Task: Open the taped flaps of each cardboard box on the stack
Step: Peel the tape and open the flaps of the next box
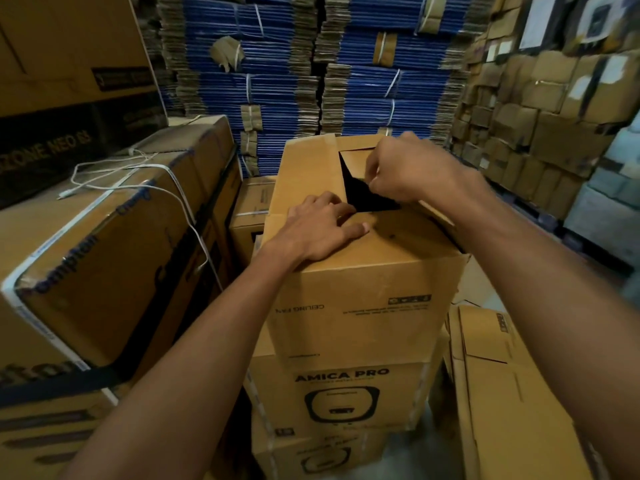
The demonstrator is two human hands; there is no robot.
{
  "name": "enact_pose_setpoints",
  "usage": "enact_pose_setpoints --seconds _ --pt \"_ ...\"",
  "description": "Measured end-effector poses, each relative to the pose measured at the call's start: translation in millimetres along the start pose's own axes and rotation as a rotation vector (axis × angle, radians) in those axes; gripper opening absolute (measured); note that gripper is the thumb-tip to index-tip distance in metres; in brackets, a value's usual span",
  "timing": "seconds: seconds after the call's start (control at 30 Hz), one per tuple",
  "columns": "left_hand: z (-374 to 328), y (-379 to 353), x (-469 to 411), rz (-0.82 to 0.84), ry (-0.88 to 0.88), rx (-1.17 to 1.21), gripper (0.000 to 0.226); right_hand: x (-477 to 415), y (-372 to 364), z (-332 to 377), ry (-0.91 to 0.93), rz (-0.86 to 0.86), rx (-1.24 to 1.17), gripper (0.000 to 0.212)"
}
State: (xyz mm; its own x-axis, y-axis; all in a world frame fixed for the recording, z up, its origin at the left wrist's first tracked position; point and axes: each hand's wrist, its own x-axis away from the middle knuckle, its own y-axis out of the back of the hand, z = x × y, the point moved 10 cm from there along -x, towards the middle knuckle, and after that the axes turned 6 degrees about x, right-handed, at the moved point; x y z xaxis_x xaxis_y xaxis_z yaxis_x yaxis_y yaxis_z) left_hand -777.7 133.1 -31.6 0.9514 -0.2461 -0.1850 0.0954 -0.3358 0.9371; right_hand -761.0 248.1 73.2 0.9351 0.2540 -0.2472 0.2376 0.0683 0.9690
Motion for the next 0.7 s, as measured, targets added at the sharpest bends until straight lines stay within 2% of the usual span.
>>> enact_pose_setpoints --seconds 0.1,0.23,0.4,0.57,0.7 --pt "0 -2 -1 0.031 0.004 -0.011 0.069 -2 9 0 -0.008 -0.068 0.033 0.022" --pt "-2 -4 -1 0.107 0.014 -0.047 0.072 13 -19 31 0.088 -0.081 0.115 0.022" --pt "-6 -8 -8 0.264 0.111 -0.004 0.064 20 -42 24 0.053 -0.054 0.004 0.031" --pt "-22 6 -28 0.309 0.214 0.119 0.041 17 -47 13 0.075 0.180 -0.020 0.049" --pt "-32 -11 -43 0.330 0.208 0.305 0.035 5 -40 6 0.059 0.226 0.090 0.045"
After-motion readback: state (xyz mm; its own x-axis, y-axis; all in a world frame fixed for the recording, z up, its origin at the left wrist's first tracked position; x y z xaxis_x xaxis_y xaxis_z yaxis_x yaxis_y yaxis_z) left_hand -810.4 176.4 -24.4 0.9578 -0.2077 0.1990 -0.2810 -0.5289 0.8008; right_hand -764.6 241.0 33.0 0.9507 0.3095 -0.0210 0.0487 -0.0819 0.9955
